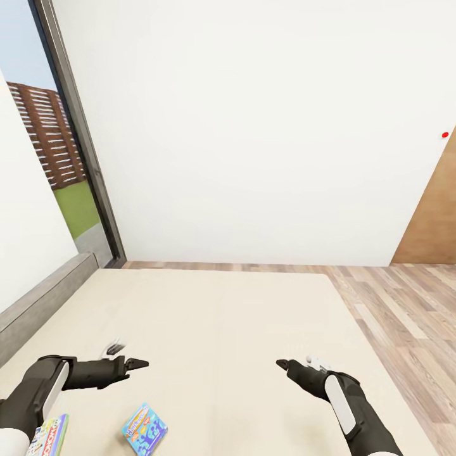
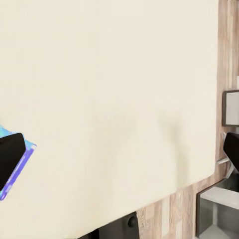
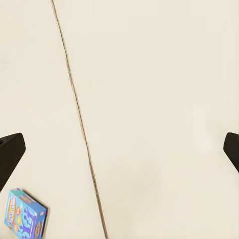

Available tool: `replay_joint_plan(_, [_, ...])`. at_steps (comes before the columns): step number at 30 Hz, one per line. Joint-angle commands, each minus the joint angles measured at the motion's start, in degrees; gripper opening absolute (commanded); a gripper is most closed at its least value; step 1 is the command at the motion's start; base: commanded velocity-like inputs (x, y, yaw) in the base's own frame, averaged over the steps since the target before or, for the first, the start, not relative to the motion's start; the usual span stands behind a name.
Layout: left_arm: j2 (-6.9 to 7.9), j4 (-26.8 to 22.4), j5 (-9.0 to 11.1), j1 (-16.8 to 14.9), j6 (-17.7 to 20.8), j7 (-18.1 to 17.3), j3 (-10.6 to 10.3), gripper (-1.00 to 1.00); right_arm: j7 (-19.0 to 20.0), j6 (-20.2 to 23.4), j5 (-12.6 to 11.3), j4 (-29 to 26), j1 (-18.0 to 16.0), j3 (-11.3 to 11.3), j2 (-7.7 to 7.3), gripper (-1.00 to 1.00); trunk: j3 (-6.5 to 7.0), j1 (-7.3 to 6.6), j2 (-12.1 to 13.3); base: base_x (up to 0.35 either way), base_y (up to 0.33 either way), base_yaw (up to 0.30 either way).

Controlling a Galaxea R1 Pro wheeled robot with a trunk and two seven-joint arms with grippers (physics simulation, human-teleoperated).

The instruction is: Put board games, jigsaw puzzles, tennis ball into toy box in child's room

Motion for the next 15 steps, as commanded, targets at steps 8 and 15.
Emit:
replay_joint_plan(8, [-0.64,0.40,-0.27,-0.09,-2.79,2.73,-0.45,1.00,0.69,0.81,0.19,-0.50,-0.04,-0.14,0.07,1.00,-0.07,0.01,-0.05,0.000,0.000,0.000])
replay_joint_plan(15, [-6.03,0.60,-0.74,-0.95,-7.87,19.71,-1.36,1.00,0.55,1.08,0.34,-0.60,-0.08,-0.10,-0.02,1.00,-0.07,0.01,-0.05,0.000,0.000,0.000])
